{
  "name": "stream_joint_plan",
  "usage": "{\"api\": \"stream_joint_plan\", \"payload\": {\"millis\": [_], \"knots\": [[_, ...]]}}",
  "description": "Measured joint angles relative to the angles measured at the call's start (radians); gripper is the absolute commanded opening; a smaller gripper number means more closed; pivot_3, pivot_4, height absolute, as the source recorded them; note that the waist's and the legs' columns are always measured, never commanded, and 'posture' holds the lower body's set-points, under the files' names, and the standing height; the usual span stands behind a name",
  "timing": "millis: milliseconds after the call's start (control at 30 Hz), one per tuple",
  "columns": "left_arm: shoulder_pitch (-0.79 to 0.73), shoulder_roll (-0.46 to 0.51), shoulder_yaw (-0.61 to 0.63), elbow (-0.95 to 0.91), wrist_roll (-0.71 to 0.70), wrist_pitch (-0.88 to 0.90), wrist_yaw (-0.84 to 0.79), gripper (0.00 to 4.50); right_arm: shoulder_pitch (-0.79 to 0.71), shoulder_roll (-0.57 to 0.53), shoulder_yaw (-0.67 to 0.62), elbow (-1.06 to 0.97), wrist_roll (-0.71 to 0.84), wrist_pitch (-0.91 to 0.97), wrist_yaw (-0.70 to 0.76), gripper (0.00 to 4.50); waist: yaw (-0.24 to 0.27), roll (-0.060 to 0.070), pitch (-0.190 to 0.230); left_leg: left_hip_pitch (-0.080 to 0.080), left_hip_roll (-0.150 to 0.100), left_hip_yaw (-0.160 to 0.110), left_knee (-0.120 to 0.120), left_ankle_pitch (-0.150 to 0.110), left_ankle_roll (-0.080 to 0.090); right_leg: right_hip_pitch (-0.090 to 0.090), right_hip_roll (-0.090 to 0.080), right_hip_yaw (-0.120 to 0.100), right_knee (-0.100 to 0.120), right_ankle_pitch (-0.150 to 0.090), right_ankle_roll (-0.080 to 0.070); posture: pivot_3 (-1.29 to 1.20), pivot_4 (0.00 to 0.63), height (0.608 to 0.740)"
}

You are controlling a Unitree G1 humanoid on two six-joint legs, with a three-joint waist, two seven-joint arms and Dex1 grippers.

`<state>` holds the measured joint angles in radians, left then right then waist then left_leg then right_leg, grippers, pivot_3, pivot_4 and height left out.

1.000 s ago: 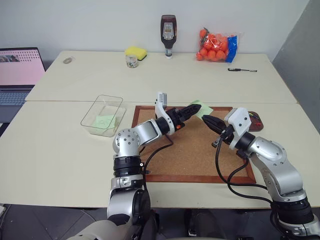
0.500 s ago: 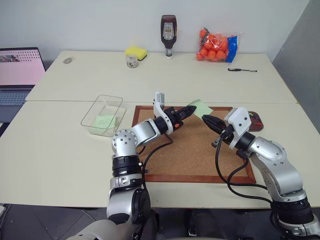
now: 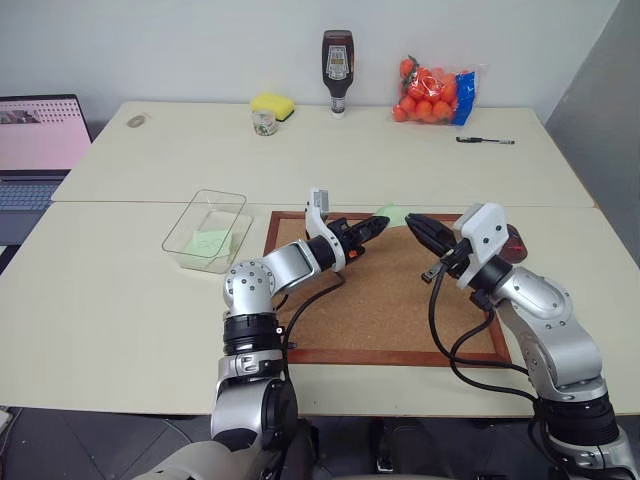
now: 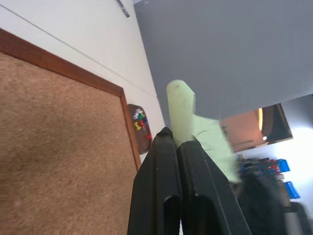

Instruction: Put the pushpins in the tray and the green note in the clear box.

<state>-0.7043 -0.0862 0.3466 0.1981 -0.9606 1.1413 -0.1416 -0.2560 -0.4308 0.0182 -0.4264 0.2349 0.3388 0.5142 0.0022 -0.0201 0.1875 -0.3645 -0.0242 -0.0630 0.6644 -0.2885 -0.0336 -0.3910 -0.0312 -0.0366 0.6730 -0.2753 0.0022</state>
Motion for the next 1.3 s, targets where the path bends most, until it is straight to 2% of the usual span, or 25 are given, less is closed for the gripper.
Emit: {"api": "stream_joint_plan", "payload": {"millis": [300,500,600,933,1000,1233,1300], "knots": [[0.02,0.035,-0.013,0.001,0.037,-0.026,-0.004,0.05,0.016,-0.004,-0.073,-0.052,0.033,0.033,-0.03,0.0,0.002,0.0,0.0,0.0,0.0,0.0,0.0,0.0,0.0,0.0,0.0,0.0,0.0,0.0,0.0,0.0,0.15,0.74],[0.047,0.125,-0.111,-0.044,0.105,-0.084,-0.108,0.05,0.072,-0.04,-0.178,0.01,0.011,0.06,-0.084,0.0,0.0,0.0,0.0,0.0,0.0,0.001,0.0,0.0,0.0,0.0,0.0,0.001,0.0,0.001,-0.002,0.0,0.15,0.74],[0.066,0.19,-0.172,-0.106,0.139,-0.112,-0.184,0.05,0.091,-0.075,-0.195,0.14,-0.058,0.051,-0.116,0.0,0.0,0.0,0.0,0.0,0.0,0.001,0.0,0.0,0.0,0.0,0.0,0.001,0.001,0.002,-0.003,0.0,0.15,0.74],[0.1,0.227,-0.231,-0.154,0.193,-0.156,-0.243,0.05,-0.031,-0.079,-0.214,0.5,-0.115,0.029,-0.178,0.0,-0.004,0.0,0.0,0.001,0.0,0.003,-0.001,0.0,0.0,-0.001,0.0,0.003,0.002,0.002,-0.003,0.0,0.15,0.74],[0.1,0.229,-0.232,-0.163,0.196,-0.168,-0.244,0.0,-0.058,-0.079,-0.214,0.549,-0.117,0.013,-0.18,0.54,-0.004,0.0,0.0,0.0,0.0,0.003,-0.001,0.0,0.0,-0.001,0.0,0.003,0.001,0.002,-0.003,0.0,0.15,0.74],[0.1,0.24,-0.233,-0.166,0.199,-0.171,-0.244,0.0,-0.075,-0.079,-0.214,0.615,-0.126,-0.002,-0.181,1.91,-0.004,0.0,0.0,0.0,0.0,0.004,-0.001,0.0,0.0,-0.001,0.0,0.003,0.001,0.002,-0.004,0.0,0.15,0.74],[0.1,0.24,-0.233,-0.166,0.2,-0.172,-0.244,0.0,-0.075,-0.079,-0.214,0.619,-0.131,-0.002,-0.184,2.05,-0.004,0.0,0.0,0.0,0.0,0.004,0.0,0.0,0.0,-0.001,0.0,0.003,0.001,0.002,-0.003,0.0,0.15,0.74]]}}
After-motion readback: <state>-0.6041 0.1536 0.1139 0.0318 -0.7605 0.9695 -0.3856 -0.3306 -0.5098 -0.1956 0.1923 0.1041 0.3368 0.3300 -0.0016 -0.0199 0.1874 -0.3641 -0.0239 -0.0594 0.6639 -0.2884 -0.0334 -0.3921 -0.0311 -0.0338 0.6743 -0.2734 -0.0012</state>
